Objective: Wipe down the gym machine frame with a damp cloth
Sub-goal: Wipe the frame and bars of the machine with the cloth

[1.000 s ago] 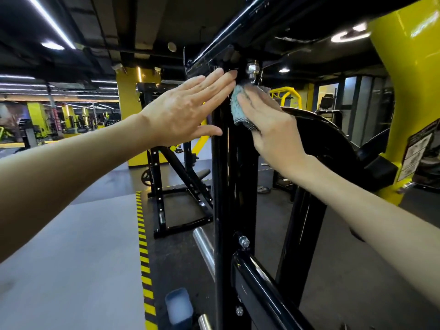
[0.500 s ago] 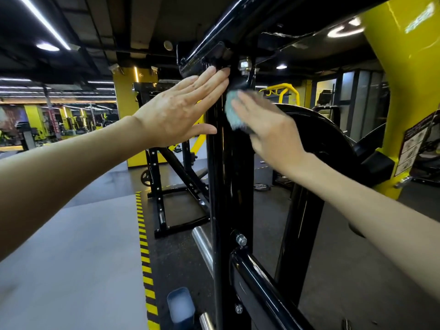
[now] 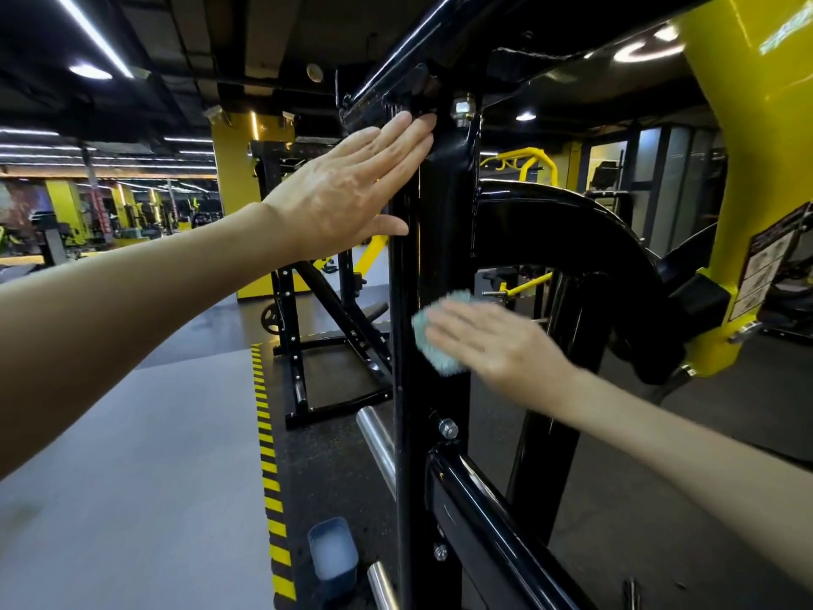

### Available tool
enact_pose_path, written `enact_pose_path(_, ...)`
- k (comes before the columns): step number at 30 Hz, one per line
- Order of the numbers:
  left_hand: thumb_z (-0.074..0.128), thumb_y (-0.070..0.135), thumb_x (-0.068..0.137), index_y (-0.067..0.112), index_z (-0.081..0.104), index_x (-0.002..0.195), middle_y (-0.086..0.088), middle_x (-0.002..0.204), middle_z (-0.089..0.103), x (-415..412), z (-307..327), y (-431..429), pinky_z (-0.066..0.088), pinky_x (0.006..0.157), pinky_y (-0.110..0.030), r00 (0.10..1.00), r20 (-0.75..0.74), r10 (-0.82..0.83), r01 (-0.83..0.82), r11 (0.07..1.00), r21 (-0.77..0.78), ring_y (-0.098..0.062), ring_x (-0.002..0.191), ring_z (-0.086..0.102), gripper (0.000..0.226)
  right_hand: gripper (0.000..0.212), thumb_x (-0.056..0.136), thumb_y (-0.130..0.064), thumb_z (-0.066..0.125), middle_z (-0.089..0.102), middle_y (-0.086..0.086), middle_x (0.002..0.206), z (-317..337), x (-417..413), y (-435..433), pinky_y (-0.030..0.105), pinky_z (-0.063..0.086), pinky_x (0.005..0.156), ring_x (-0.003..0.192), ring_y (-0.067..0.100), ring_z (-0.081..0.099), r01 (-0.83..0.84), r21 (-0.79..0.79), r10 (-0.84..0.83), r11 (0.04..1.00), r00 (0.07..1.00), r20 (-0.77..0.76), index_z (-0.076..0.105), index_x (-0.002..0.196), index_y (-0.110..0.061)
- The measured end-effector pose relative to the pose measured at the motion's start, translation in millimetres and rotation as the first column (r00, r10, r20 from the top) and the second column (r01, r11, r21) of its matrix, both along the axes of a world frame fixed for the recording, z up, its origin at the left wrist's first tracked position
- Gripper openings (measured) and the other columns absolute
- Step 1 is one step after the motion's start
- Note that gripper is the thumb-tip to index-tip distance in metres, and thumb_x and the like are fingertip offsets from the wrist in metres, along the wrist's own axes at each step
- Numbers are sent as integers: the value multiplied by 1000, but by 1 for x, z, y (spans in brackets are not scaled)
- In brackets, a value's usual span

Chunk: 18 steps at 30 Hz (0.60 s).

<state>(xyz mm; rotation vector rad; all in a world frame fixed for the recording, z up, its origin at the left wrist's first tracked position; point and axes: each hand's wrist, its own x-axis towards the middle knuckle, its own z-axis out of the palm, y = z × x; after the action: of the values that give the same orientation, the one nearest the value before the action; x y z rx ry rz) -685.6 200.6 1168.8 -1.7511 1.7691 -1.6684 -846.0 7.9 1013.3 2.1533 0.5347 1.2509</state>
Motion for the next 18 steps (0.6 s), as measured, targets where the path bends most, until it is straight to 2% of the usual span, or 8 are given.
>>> enact_pose_path(4,29,53,98,0,7,155,-18,164,3,1,0,0,2,123,-38,1000,11,14,-14,1000,-6,-27,152,-1,82,42,83,0,63,61,22,130,63,11,5,46,50,100,119,36,60,23,201,-57,979,985,162,63,125,3)
enact_pose_path(6,30,53,98,0,6,155,-18,164,3,2,-2,-2,3,123,-39,1000,2,10,-10,1000,-13,-26,151,-3,82,45,83,-1,65,59,22,132,64,16,14,43,48,103,123,35,58,8,307,-74,952,977,202,61,128,3)
enact_pose_path(8,28,53,97,0,4,155,-18,164,1,2,-2,-2,2,123,-39,1000,-1,15,-15,1000,-16,-25,151,-5,82,51,80,9,62,57,23,134,37,19,19,42,49,103,126,36,55,-20,341,-49,940,980,193,58,130,4)
enact_pose_path(11,29,52,97,0,3,155,-18,164,0,1,-4,-3,1,122,-39,1000,-2,27,-27,999,-26,-26,151,-5,82,56,77,21,61,56,25,134,-28,14,14,43,57,89,126,39,53,-41,294,15,955,996,92,56,130,5)
enact_pose_path(14,26,53,99,-2,5,155,-20,164,2,0,-5,-3,4,123,-42,1000,-28,0,-1,1000,-23,-31,152,-1,81,48,81,16,64,60,20,131,-68,1,3,38,59,83,124,34,56,-15,144,26,989,997,-69,61,126,2)
enact_pose_path(16,23,55,100,-2,6,155,-21,164,3,0,-7,-3,5,123,-42,1000,-23,-4,3,1000,-28,-31,152,0,81,36,87,9,57,64,16,127,-62,-5,-2,36,58,85,121,30,60,-18,50,24,999,992,-121,67,120,-1)
enact_pose_path(18,24,55,100,-2,7,155,-21,164,3,0,-7,-2,6,124,-42,1000,-13,-6,5,999,-32,-31,152,1,81,34,89,6,54,65,16,126,-35,-4,-4,39,58,87,119,29,61,-29,34,32,999,993,-109,68,119,-2)
